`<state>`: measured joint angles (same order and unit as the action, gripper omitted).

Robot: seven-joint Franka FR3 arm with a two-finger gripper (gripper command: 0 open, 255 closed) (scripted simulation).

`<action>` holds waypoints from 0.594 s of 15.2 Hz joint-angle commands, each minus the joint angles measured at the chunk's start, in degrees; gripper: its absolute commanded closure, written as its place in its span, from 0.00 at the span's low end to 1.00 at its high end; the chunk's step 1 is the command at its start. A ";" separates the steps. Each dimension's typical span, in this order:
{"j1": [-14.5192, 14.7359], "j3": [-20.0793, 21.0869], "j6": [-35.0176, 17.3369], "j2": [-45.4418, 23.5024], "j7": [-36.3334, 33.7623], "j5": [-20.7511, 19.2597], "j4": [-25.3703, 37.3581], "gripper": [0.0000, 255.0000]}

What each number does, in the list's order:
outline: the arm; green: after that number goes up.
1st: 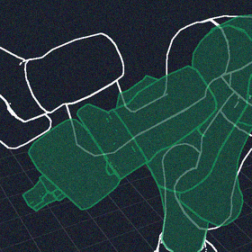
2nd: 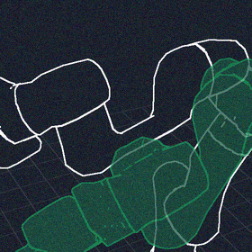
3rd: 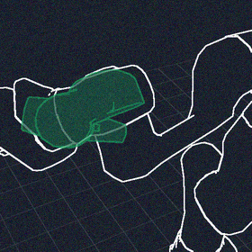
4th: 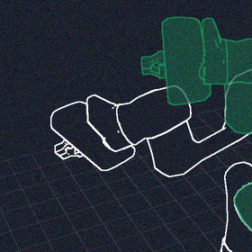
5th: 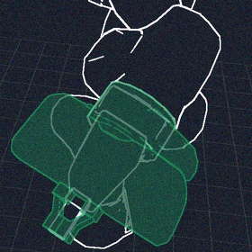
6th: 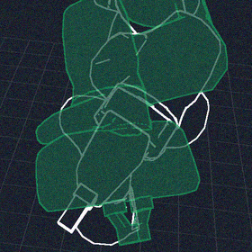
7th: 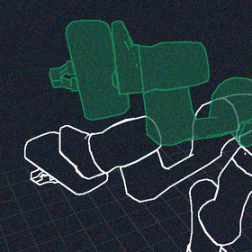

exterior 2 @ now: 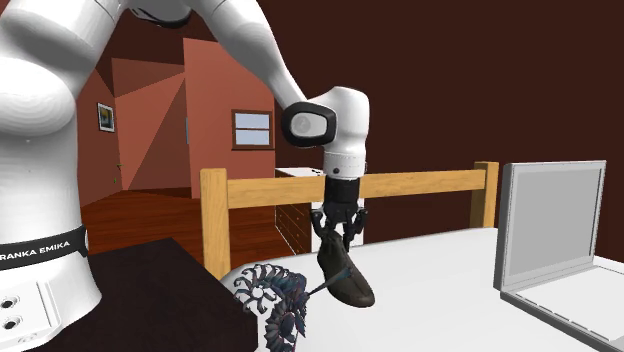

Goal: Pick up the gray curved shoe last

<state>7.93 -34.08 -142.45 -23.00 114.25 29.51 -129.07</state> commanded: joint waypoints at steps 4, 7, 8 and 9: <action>1.91 -2.52 2.49 3.68 -2.84 -3.88 -0.35 1.00; 2.93 -3.87 4.04 5.84 -4.55 -6.24 -0.38 1.00; 3.25 -4.29 4.58 6.56 -5.12 -7.03 -0.37 1.00; 3.56 -4.70 5.12 7.28 -5.70 -7.81 -0.33 1.00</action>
<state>11.05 -38.32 -137.97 -16.54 109.33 22.63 -129.50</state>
